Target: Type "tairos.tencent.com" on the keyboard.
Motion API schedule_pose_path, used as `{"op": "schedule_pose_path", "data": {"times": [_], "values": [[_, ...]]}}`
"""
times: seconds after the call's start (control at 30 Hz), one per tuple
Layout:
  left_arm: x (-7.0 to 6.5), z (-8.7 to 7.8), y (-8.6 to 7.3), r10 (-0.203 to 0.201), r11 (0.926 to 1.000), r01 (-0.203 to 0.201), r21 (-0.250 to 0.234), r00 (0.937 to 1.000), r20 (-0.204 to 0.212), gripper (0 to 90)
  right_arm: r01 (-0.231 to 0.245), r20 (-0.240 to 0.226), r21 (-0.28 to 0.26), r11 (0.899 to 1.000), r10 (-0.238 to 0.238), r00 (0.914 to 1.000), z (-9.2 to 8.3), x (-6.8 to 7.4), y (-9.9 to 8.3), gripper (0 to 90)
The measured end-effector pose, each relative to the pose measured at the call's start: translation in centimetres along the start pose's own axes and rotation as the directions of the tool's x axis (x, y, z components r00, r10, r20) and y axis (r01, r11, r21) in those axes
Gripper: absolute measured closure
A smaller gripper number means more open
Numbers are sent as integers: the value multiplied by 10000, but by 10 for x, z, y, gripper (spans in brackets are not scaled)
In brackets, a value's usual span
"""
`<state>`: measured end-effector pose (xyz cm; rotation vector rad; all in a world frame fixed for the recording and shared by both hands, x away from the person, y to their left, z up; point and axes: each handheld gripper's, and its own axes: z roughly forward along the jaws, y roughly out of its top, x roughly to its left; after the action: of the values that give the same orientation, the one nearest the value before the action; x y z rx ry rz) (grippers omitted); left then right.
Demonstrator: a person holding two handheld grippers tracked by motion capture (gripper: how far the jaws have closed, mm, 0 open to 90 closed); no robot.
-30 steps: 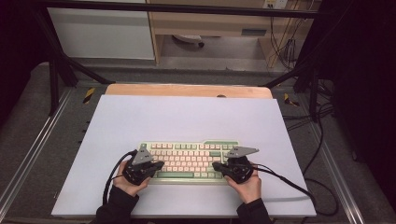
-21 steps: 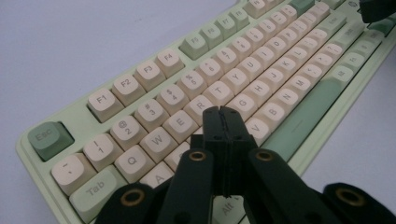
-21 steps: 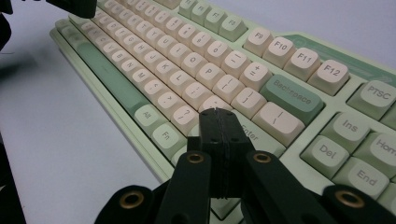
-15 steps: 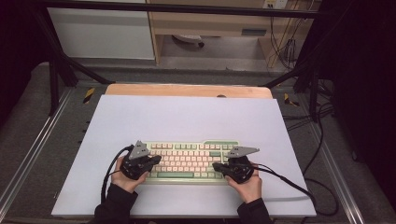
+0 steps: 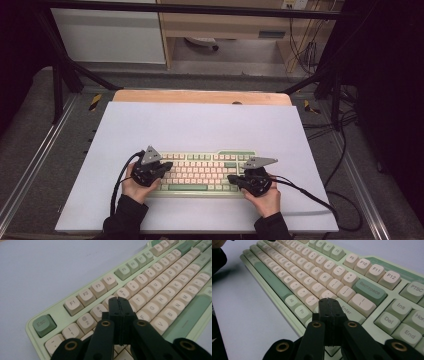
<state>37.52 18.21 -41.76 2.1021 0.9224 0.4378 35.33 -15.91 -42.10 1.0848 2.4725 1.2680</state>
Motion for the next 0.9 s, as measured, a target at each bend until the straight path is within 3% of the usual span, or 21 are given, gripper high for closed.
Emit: {"op": "schedule_pose_path", "data": {"times": [0.9], "values": [[-3,11,-6,249,9993,-250,264,9997,35,900,-3,-58,37,10000,3,10000,1,0,0,900]]}}
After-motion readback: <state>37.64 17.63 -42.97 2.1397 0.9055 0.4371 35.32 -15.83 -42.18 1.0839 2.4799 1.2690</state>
